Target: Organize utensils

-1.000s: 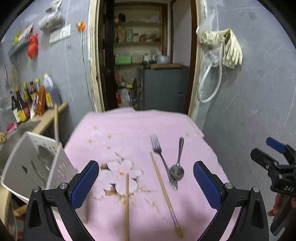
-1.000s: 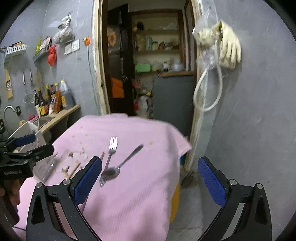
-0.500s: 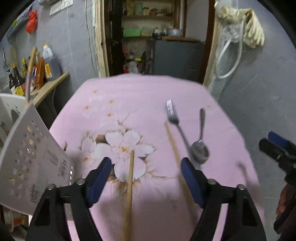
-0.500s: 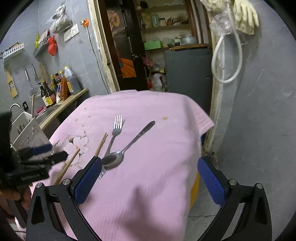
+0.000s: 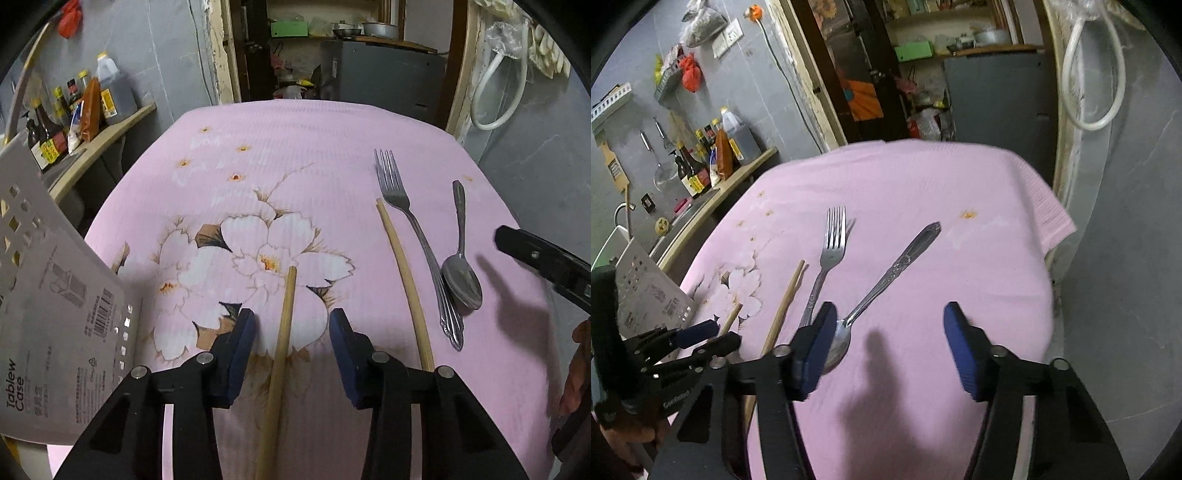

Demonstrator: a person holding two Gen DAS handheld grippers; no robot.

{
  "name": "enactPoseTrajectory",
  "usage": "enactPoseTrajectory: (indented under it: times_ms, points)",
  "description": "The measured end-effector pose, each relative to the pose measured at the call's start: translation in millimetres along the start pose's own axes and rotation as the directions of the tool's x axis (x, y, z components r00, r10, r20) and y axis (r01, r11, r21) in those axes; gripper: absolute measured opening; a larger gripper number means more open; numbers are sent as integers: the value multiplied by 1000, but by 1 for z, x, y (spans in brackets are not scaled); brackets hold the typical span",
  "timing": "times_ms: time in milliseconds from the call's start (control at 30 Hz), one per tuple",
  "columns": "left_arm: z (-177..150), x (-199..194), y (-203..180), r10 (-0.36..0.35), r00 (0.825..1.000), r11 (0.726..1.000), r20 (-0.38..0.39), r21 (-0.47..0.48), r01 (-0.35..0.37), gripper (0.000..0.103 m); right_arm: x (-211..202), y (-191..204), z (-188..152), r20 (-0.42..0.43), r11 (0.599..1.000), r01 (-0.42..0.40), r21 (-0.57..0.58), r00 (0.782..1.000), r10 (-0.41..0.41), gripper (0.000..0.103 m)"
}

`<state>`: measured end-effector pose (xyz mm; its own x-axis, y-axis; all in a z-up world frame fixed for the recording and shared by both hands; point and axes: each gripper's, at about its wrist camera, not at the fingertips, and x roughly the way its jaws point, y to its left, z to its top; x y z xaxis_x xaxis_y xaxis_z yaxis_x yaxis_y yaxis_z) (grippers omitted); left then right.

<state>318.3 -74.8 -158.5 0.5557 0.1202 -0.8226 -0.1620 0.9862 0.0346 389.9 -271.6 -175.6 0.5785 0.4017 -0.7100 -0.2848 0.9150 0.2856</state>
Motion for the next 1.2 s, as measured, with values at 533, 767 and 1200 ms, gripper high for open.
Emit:
enactPoseTrajectory:
  times_ms: [533, 767, 1200]
  points:
    - [7, 2, 6, -12, 999, 999, -31, -52, 10, 16, 40, 24, 16, -75, 999, 49, -11, 996, -50, 37]
    - [6, 0, 9, 22, 996, 994, -84, -104, -31, 16, 39, 33, 12, -99, 993, 113, 22, 989, -110, 15]
    - [7, 1, 15, -30, 994, 991, -108, -130, 15, 8, 20, 16, -22, -193, 981, 3, 193, 981, 35, 0]
